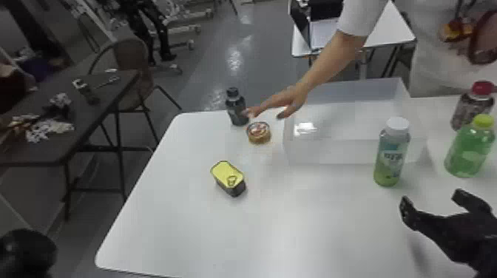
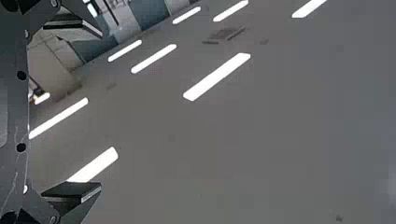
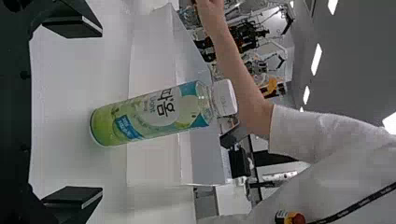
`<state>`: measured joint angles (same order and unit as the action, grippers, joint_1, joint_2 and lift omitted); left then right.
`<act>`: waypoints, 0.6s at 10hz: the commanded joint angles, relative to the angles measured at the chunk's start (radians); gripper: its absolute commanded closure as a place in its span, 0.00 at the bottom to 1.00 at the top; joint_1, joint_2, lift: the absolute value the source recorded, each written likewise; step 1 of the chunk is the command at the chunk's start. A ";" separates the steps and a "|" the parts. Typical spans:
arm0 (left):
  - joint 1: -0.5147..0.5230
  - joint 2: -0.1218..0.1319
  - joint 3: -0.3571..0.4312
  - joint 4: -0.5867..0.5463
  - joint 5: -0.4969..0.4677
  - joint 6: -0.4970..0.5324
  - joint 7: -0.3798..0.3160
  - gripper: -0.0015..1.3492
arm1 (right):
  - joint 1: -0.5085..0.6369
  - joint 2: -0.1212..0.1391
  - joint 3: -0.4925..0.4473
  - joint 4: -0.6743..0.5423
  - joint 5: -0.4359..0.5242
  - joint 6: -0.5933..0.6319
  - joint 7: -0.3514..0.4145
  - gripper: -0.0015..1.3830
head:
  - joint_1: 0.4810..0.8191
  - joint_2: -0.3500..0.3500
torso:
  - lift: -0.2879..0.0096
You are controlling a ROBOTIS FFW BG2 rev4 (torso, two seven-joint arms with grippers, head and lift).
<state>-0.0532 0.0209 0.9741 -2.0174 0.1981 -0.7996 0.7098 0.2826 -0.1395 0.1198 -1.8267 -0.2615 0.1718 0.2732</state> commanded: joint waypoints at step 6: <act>0.371 -0.024 -0.370 -0.205 0.026 0.410 -0.487 0.06 | -0.013 0.003 0.003 0.026 -0.016 -0.021 0.000 0.07 | 0.46 1.00 | 0.53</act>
<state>0.2573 0.0015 0.6963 -2.2219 0.1857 -0.4334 0.2149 0.2703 -0.1365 0.1226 -1.8048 -0.2732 0.1556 0.2730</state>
